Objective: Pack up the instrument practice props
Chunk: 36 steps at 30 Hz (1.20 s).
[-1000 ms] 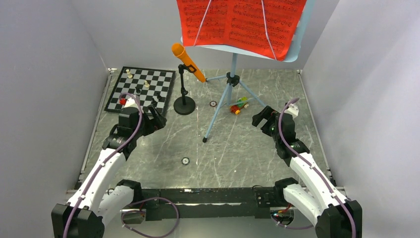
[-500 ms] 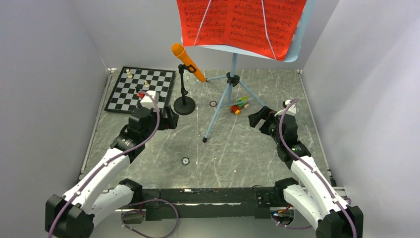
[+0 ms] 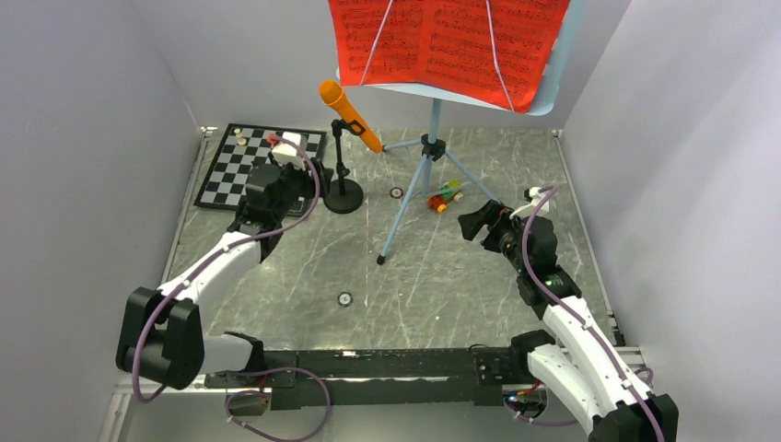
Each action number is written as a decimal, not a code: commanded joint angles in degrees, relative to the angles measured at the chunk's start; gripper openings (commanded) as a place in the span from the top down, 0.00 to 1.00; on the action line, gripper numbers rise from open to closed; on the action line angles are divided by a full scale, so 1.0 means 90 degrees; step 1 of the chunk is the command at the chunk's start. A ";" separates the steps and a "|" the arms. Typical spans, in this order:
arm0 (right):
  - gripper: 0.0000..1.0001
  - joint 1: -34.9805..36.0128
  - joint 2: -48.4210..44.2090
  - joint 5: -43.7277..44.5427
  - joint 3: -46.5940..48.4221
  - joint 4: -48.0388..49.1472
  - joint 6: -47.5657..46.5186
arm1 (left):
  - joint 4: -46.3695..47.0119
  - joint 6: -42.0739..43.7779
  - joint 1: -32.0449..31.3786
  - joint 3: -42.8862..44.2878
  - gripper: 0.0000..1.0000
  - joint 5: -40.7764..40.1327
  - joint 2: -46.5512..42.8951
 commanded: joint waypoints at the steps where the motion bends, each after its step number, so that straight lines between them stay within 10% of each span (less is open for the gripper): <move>1: 0.02 0.0027 -0.0139 -0.0079 0.0011 0.0126 -0.0201 | 0.1173 0.0405 0.0127 0.0428 0.25 0.1046 0.0338; 36: 0.02 0.0222 0.0039 0.0190 0.0163 -0.0106 -0.0316 | 0.3284 0.0944 0.0378 0.1312 0.45 0.1591 0.2683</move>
